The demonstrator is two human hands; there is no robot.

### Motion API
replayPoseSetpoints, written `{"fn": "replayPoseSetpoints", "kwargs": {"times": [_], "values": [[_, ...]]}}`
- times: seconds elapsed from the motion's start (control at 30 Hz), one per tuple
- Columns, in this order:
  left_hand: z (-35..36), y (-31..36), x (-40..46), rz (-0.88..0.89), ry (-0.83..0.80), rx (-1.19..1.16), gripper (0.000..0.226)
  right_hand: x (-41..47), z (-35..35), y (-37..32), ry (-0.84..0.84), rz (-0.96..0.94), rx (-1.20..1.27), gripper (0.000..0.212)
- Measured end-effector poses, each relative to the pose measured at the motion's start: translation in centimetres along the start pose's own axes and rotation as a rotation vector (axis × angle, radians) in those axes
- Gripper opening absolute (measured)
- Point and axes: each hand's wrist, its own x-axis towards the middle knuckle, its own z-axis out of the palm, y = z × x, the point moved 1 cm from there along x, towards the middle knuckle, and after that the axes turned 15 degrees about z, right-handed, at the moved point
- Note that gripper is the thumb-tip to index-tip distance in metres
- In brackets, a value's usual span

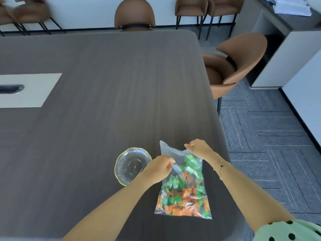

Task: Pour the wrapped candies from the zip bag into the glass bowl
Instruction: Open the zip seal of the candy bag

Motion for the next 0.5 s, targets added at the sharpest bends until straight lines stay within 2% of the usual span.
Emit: {"fn": "replayPoseSetpoints", "kwargs": {"times": [0.23,0.33,0.37,0.43,0.5], "values": [[-0.5,2.9,1.6,-0.057,0.135,-0.086,0.030,-5.7,-3.0,0.1,-0.104,0.080,0.073,0.045],[-0.9,4.5,1.6,-0.074,0.220,-0.151,0.035,-8.3,-4.6,1.1,-0.161,0.022,0.074,0.020],[-1.0,5.1,1.5,-0.067,0.242,-0.159,0.037,-8.7,-4.9,1.5,-0.156,0.000,0.091,0.019],[-1.3,6.0,1.1,-0.041,0.268,-0.157,0.040,-9.5,-5.5,2.0,-0.064,-0.056,0.142,0.024],[-1.9,7.0,0.8,-0.050,0.295,-0.131,0.052,-10.3,-6.0,2.2,0.094,-0.120,0.194,0.024]]}}
